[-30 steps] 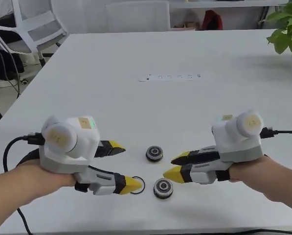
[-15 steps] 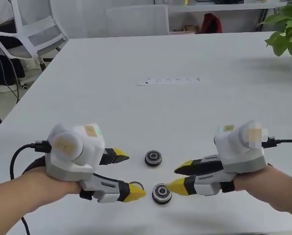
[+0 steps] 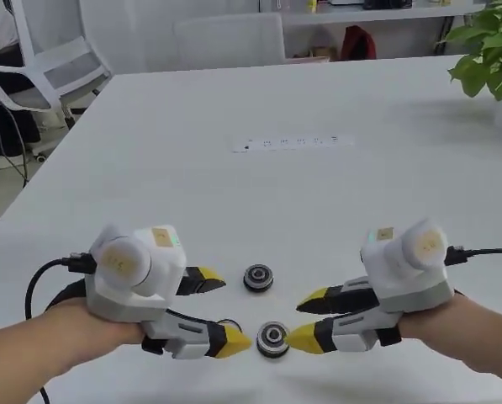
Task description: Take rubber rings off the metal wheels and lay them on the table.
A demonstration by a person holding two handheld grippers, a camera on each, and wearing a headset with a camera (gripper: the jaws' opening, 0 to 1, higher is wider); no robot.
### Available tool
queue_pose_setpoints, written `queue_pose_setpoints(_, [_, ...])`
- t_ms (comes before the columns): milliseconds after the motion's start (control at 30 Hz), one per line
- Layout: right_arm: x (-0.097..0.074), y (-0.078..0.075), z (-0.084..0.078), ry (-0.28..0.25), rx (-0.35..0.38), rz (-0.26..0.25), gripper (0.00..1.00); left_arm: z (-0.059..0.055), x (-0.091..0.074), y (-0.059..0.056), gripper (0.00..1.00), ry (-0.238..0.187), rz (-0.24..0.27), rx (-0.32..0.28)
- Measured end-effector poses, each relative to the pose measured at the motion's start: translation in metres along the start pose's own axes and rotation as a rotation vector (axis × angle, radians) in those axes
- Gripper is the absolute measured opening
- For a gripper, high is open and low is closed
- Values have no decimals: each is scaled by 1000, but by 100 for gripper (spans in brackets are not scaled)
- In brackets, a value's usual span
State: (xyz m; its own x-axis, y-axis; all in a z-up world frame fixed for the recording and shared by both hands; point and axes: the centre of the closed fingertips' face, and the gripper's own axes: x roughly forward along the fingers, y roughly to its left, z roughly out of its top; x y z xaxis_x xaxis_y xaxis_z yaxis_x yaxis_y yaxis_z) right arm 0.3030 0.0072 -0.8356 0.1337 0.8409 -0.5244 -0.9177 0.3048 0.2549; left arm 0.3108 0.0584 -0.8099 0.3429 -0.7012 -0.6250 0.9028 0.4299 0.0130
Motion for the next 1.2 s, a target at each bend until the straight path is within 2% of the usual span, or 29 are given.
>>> queue_pose_setpoints(767, [8, 5, -9, 25, -53, 24, 34, -3, 14, -6, 50, 13, -23, -3])
queue_pose_setpoints(967, [10, 6, -12, 35, -77, 28, 33, -3, 16, -7, 46, 10, -27, -10])
queue_pose_setpoints(1200, [14, 7, -16, 56, -103, 34, 31, -7, 21, -9, 43, 25, -38, -8])
